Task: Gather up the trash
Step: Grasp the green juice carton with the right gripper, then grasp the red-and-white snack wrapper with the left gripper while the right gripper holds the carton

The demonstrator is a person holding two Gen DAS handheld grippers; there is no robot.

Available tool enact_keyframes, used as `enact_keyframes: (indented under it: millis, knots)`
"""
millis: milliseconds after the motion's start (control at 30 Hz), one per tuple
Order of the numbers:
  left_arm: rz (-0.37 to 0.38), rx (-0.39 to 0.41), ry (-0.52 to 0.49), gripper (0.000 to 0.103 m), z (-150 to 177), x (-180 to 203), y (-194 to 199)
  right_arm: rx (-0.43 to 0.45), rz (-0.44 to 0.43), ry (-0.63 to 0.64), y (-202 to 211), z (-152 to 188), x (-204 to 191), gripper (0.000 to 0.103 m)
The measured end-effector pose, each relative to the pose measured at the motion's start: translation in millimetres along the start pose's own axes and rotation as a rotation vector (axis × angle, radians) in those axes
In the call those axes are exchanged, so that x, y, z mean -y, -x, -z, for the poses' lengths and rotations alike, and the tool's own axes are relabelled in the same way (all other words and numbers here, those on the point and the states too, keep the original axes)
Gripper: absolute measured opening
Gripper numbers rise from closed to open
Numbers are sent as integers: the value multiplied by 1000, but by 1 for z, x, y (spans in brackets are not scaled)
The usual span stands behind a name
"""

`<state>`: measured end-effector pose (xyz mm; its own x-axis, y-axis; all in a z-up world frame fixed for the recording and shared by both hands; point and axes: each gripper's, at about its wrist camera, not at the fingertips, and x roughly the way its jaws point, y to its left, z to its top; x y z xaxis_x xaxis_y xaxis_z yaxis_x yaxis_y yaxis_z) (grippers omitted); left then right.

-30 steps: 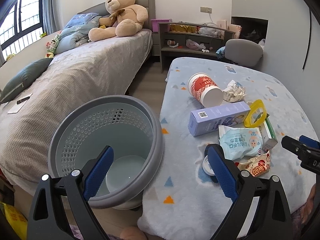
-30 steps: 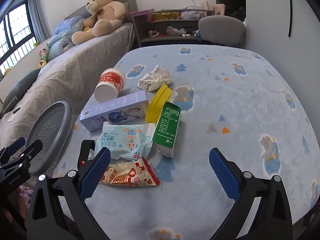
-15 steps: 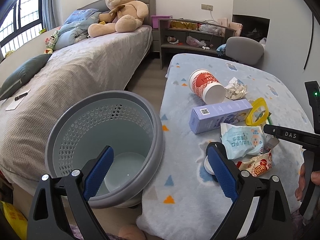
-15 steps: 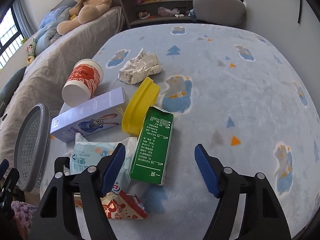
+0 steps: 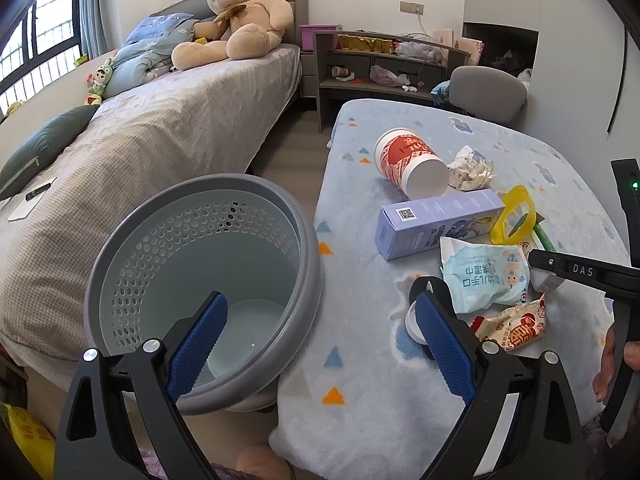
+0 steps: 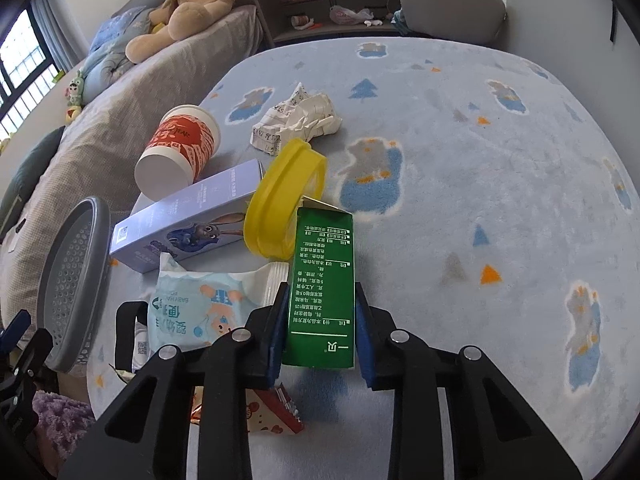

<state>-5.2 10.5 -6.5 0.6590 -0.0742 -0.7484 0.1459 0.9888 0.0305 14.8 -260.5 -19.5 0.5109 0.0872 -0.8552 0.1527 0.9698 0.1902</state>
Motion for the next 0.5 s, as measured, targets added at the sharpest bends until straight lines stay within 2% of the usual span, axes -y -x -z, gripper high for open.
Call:
enact_keyframes:
  millis: [200, 500]
  knots:
    - [1, -3, -16, 91, 2, 4, -1, 20, -20, -48, 16, 13, 10, 28]
    - [9, -20, -44, 91, 4, 15, -4, 85, 2, -99, 48, 29, 30, 28]
